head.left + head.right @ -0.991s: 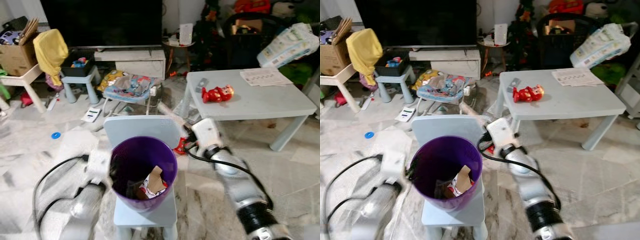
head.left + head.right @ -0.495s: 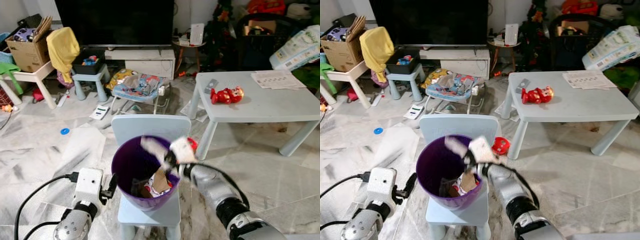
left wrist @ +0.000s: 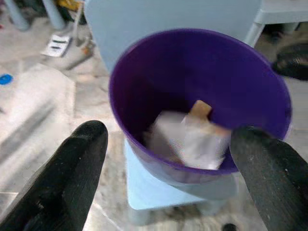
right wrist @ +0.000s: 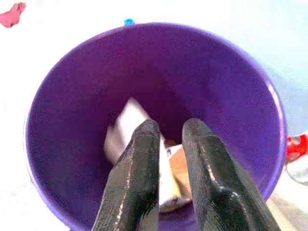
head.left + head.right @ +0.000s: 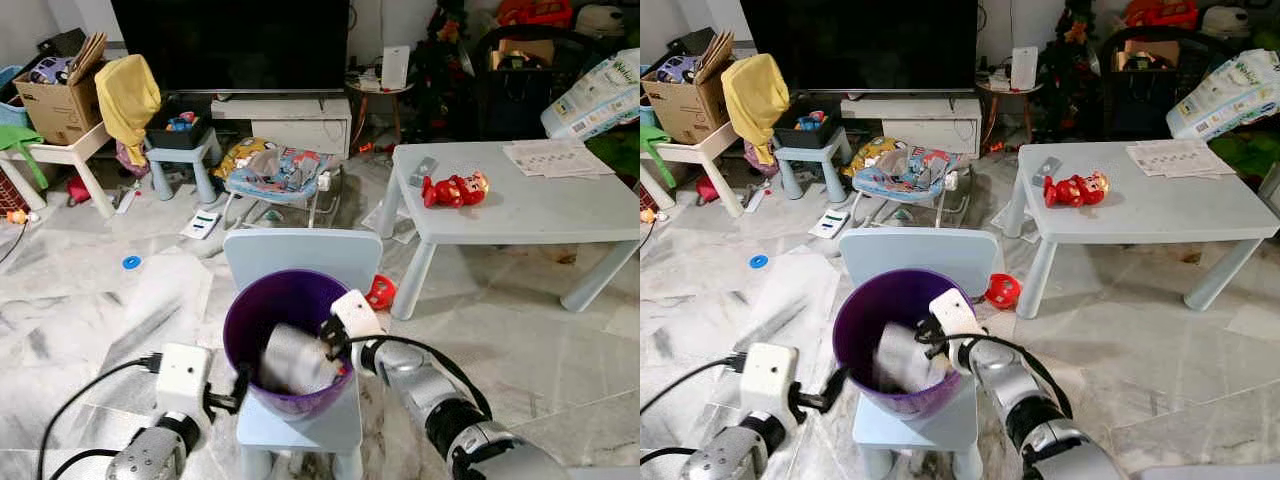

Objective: Picking trash to rubbish bin

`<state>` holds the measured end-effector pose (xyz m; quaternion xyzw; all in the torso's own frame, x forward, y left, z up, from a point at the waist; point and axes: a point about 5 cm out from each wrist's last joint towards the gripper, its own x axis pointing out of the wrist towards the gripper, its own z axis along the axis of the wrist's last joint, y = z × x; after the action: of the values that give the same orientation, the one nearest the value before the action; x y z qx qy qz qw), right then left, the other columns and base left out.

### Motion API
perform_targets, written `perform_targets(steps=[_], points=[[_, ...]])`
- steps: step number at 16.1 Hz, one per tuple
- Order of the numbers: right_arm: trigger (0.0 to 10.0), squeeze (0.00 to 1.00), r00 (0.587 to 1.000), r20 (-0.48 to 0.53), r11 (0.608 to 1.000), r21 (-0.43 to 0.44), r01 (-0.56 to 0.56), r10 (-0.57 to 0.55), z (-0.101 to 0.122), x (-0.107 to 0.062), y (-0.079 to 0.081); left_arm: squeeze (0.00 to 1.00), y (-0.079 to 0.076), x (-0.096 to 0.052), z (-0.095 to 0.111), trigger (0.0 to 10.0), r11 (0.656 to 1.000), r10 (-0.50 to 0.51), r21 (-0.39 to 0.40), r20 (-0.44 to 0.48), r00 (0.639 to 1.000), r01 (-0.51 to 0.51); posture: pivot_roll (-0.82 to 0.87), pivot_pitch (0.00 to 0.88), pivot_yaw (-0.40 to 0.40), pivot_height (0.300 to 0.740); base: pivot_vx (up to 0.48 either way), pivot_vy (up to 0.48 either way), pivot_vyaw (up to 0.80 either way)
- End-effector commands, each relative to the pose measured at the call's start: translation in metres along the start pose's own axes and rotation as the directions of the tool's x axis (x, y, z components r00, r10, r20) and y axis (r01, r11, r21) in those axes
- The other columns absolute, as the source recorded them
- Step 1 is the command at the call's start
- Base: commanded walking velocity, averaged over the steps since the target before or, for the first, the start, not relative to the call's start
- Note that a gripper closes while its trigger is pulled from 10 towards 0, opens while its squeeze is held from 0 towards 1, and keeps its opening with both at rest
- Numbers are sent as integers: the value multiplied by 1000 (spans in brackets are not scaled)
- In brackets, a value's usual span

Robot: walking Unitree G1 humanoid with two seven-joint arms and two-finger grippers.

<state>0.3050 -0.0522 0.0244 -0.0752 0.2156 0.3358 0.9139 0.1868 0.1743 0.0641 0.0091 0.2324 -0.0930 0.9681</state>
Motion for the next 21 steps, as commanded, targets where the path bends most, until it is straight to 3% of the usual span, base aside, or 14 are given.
perform_targets(steps=[1,5,8,10,11,12,13,16,17,18,19,21], points=[[10000,1000,1000,25,1000,15,16,-17,5,1,-2,1000,-3,0,6,10000,1000,-28,8,13,1000,28,182,0,-22,740,0,0,0],[10000,1000,987,124,995,12,102,-103,25,-1,-17,1000,3,13,21,10000,999,1,52,54,999,-4,166,0,-20,740,0,0,0],[10000,1000,935,300,981,3,196,-187,59,-10,-38,1000,11,27,51,10000,991,72,100,183,981,-91,143,0,-18,740,0,0,0],[10000,1000,848,465,952,-38,305,-254,93,-35,-64,1000,15,44,94,10000,980,127,99,352,927,-172,90,0,-15,740,0,0,0],[10000,1000,824,499,940,-53,337,-267,99,-44,-70,1000,13,48,103,10000,979,137,87,386,912,-184,84,0,-14,740,0,0,0],[10000,1000,764,558,901,-63,429,-324,107,-68,-85,1000,5,54,118,10000,979,138,72,447,884,-189,49,0,-7,740,0,0,0],[10000,1000,727,581,876,-47,479,-367,108,-84,-93,1000,1,55,121,10000,979,140,67,463,875,-192,37,0,-5,740,0,0,0],[10000,1000,690,588,836,-39,547,-423,103,-110,-104,1000,-3,60,122,10000,979,155,45,462,873,-198,22,0,-2,740,0,0,0],[10000,1000,685,583,827,-40,561,-437,101,-116,-106,929,-3,62,121,10000,981,157,29,462,873,-192,20,0,-2,740,0,0,0],[10000,1000,674,582,816,-31,577,-455,100,-122,-109,173,-3,64,122,10000,980,155,37,464,872,-194,21,0,-2,740,0,0,0],[10000,1000,667,577,807,-22,590,-471,100,-129,-110,0,-3,65,125,10000,978,164,33,477,864,-204,17,0,2,740,0,0,0],[10000,1000,655,587,803,-14,596,-476,105,-131,-106,0,-1,66,130,10000,977,174,26,488,855,-214,-26,0,49,740,0,0,0]])
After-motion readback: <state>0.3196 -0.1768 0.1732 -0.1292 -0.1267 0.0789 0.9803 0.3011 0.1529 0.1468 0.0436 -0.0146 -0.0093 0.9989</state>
